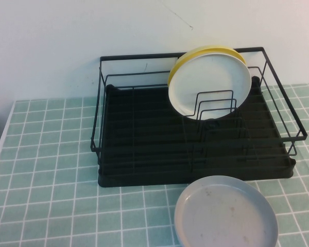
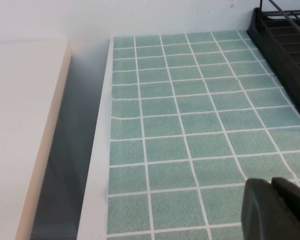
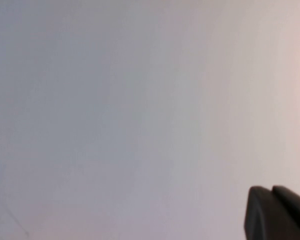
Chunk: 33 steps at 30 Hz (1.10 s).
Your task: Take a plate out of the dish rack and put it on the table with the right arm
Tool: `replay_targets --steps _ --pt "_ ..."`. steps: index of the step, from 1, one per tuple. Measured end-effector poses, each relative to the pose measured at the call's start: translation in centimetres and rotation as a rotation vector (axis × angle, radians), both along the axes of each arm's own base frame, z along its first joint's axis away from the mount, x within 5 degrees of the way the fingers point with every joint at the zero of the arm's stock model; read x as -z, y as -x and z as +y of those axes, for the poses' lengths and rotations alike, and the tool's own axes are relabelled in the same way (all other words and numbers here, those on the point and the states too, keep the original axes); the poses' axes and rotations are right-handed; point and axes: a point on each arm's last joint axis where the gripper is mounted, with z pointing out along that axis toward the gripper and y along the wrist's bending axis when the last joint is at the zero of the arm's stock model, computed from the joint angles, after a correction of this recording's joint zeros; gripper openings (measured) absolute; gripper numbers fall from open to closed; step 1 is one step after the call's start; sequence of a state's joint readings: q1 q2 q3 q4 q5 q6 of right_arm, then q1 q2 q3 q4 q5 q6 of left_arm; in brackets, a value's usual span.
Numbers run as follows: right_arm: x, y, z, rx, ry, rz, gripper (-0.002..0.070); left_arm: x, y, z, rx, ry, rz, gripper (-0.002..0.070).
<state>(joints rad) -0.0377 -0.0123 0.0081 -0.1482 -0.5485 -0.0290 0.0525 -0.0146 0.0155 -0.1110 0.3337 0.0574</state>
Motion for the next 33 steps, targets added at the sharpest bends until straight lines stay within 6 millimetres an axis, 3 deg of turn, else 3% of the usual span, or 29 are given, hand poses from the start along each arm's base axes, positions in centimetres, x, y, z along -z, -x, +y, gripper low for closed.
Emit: replay_targets --steps 3,8,13,17,21,25,33 --pt "-1.3 -0.1 -0.4 -0.012 -0.123 0.208 -0.0001 0.0 0.0 0.0 0.000 0.000 0.000 -0.0003" --pt "-6.2 0.8 -0.9 0.046 -0.181 0.450 -0.0001 0.0 0.0 0.0 0.000 0.000 0.000 -0.0003" --pt "-9.7 -1.2 -0.7 0.042 -0.173 0.697 -0.0001 0.0 0.0 0.0 0.000 0.000 0.000 -0.0003" --pt "-10.6 -4.1 0.2 -0.052 -0.081 0.894 -0.0001 0.0 0.0 0.0 0.000 0.000 0.000 -0.0003" --pt "-10.8 -8.8 2.0 -0.262 0.181 1.058 -0.0001 0.0 0.0 0.0 0.000 0.000 0.000 -0.0003" --pt "-11.1 -13.4 3.1 -0.443 0.379 1.076 -0.0001 0.0 0.0 0.0 0.000 0.000 0.000 -0.0003" --pt "-10.0 -23.4 3.0 -0.511 0.627 1.068 -0.0001 0.0 0.0 0.0 0.000 0.000 0.000 -0.0003"
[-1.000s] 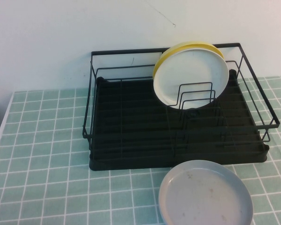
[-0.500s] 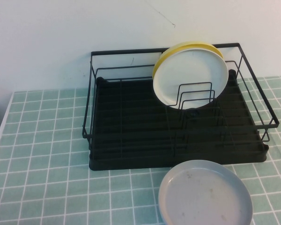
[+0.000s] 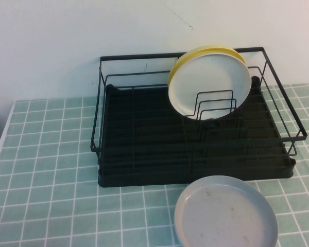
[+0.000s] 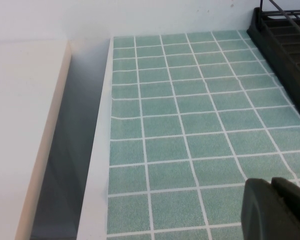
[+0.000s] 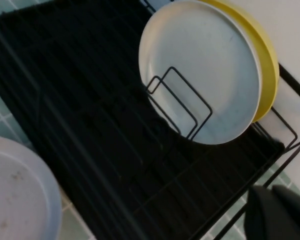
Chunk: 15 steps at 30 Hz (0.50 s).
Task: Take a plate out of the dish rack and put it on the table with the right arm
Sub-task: Grasp the plate from the shelf
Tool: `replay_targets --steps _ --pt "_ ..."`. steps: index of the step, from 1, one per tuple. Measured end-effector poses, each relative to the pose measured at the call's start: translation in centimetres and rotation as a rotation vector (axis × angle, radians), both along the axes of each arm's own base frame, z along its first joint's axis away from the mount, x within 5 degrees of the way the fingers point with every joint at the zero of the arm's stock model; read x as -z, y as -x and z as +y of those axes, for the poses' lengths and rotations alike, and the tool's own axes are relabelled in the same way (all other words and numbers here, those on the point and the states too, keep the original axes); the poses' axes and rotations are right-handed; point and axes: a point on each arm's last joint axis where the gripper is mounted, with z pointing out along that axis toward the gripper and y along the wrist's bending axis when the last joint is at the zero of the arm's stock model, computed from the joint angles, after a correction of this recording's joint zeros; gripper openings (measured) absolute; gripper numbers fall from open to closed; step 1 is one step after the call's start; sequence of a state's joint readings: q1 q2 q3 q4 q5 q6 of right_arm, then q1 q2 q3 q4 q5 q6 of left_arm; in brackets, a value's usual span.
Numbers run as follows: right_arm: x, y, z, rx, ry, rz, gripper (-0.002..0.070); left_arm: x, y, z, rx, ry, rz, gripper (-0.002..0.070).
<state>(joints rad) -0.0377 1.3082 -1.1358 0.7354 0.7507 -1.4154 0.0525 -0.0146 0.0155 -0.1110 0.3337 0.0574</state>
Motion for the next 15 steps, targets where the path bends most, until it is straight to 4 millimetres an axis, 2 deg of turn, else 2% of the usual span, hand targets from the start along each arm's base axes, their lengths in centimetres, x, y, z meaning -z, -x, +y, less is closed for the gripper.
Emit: replay_targets --steps 3,5,7,10,12,15 --pt "1.0 -3.5 -0.1 -0.033 0.032 0.011 0.0000 0.0 0.0 0.0 0.000 0.000 0.000 -0.0003" --pt "1.9 -5.9 0.0 -0.057 0.053 0.020 0.0028 0.0 0.0 0.0 0.000 0.000 0.000 -0.0003" --pt "2.9 -7.9 0.3 -0.081 0.071 0.023 0.0104 0.0 0.0 0.0 0.000 0.000 0.000 -0.0003" --pt "4.5 -10.5 1.1 -0.153 0.123 0.009 0.0286 0.0 0.0 0.0 0.000 0.000 0.000 -0.0003" --pt "5.4 -11.9 1.8 -0.188 0.152 -0.007 0.0372 0.0 0.0 0.0 0.000 0.000 0.000 -0.0003" --pt "6.5 -13.8 2.9 -0.190 0.180 -0.048 0.0424 0.0 0.0 0.0 0.000 0.000 0.000 -0.0003"
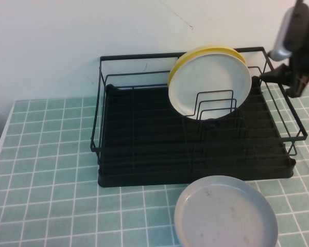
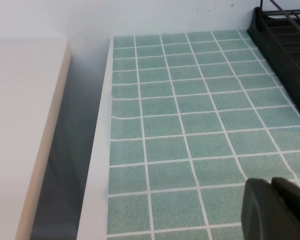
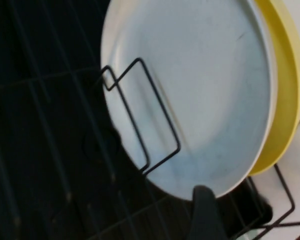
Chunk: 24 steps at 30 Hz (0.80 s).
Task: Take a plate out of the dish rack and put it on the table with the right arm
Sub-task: Grasp the plate from the shelf
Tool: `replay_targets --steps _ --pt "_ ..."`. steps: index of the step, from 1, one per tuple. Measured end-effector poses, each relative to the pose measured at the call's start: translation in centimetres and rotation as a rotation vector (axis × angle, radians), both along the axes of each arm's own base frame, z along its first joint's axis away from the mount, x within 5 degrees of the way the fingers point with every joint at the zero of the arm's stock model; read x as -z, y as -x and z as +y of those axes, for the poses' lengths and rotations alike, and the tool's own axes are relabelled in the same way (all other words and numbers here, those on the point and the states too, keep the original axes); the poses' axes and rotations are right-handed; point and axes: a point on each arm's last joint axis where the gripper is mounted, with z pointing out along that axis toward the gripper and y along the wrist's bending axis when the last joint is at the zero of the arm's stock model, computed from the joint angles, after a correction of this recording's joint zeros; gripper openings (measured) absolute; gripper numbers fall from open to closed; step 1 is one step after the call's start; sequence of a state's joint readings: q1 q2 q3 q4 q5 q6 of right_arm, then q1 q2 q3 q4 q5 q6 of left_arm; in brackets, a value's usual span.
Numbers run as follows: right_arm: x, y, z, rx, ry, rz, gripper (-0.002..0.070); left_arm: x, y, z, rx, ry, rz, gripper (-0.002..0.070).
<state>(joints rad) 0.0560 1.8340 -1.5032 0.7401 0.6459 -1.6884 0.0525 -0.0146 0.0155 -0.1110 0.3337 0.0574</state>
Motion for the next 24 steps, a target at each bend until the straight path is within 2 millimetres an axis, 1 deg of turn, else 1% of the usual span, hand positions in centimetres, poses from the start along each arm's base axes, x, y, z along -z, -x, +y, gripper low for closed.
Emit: replay_targets --steps 4,7,10,13,15,17,20,23,24 --pt "1.5 -2.6 1.6 0.013 0.006 -0.045 0.0440 0.0 0.0 0.0 0.000 0.000 0.000 -0.0003" --pt "2.8 -4.3 2.3 0.016 -0.007 -0.043 0.0444 0.0 0.0 0.0 0.000 0.000 0.000 -0.0003" --pt "3.6 -5.7 2.7 0.035 -0.040 -0.041 0.0445 0.0 0.0 0.0 0.000 0.000 0.000 -0.0003" --pt "4.4 -6.7 2.9 0.057 -0.085 -0.024 0.0444 0.0 0.0 0.0 0.000 0.000 0.000 -0.0003" --pt "4.8 -6.9 3.1 0.070 -0.113 -0.010 0.0429 0.0 0.0 0.0 0.000 0.000 0.000 -0.0003" --pt "4.8 -7.0 3.2 0.079 -0.140 -0.005 0.0393 0.0 0.0 0.0 0.000 0.000 0.000 -0.0003" --pt "4.7 -7.1 3.2 0.085 -0.152 -0.003 0.0295 0.0 0.0 0.0 0.000 0.000 0.000 -0.0003" --pt "4.7 -7.1 3.2 0.088 -0.157 -0.005 0.0132 0.0 0.0 0.0 0.000 0.000 0.000 -0.0003" --pt "4.7 -7.1 3.2 0.088 -0.157 -0.005 0.0088 0.0 0.0 0.0 0.000 0.000 0.000 -0.0003"
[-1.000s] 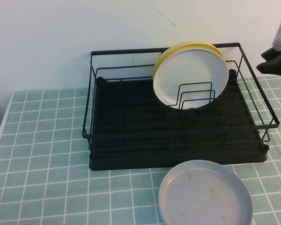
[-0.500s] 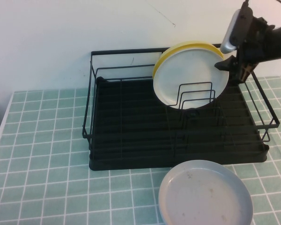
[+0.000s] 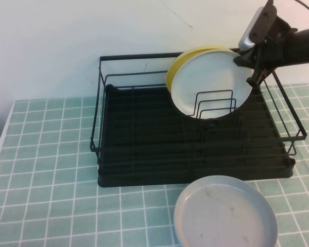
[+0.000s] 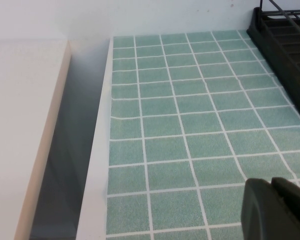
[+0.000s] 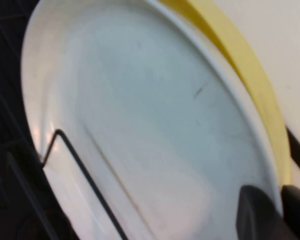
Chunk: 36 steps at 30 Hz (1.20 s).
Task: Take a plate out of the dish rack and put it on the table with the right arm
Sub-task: Grasp the plate from the shelf, then place the plate from the table
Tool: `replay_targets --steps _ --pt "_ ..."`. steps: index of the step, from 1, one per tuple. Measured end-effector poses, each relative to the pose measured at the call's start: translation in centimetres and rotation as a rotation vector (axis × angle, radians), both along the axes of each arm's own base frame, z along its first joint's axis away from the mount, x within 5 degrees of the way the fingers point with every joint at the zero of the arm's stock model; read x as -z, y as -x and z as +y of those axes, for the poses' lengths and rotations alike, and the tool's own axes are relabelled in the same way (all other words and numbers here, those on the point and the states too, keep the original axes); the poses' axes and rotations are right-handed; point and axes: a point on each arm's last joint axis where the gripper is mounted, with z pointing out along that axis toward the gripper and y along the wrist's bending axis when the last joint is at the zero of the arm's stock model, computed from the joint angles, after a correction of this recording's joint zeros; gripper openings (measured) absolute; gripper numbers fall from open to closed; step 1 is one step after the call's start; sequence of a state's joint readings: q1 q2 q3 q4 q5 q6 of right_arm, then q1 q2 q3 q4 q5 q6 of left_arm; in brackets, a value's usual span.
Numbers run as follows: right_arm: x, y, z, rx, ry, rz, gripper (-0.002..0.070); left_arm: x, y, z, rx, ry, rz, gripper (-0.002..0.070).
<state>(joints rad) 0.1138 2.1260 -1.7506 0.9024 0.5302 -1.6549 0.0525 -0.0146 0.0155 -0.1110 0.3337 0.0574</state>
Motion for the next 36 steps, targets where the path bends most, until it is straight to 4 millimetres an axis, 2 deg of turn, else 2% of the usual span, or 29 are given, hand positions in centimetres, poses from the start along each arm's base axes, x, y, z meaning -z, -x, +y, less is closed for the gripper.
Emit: replay_targets --steps 3,11,15,22,27,30,33,36 --pt "-0.1 -0.1 0.0 0.003 0.006 -0.011 0.0048 0.0 0.0 0.0 0.000 0.000 0.000 -0.0003" --pt "-0.3 0.0 -0.1 -0.006 0.019 -0.025 0.0047 0.0 0.0 0.0 0.000 0.000 0.000 -0.0003" --pt "-1.4 0.3 -0.1 -0.007 0.016 -0.047 0.0046 0.0 0.0 0.0 0.000 0.000 0.000 -0.0003" --pt "-5.7 1.7 -0.2 -0.006 0.004 -0.135 0.0036 0.0 0.0 0.0 0.000 0.000 0.000 -0.0003" --pt "-9.4 3.5 -0.3 0.013 -0.069 -0.146 0.0025 0.0 0.0 0.0 0.000 0.000 0.000 -0.0003" --pt "-12.9 5.8 -0.3 0.045 -0.162 -0.108 0.0014 0.0 0.0 0.0 0.000 0.000 0.000 -0.0004" --pt "-16.7 9.1 -0.7 0.070 -0.186 -0.088 0.0011 0.0 0.0 0.0 0.000 0.000 0.000 -0.0003" --pt "-18.6 12.1 -1.0 0.086 -0.187 0.022 0.0011 0.0 0.0 0.0 0.000 0.000 0.000 -0.0003"
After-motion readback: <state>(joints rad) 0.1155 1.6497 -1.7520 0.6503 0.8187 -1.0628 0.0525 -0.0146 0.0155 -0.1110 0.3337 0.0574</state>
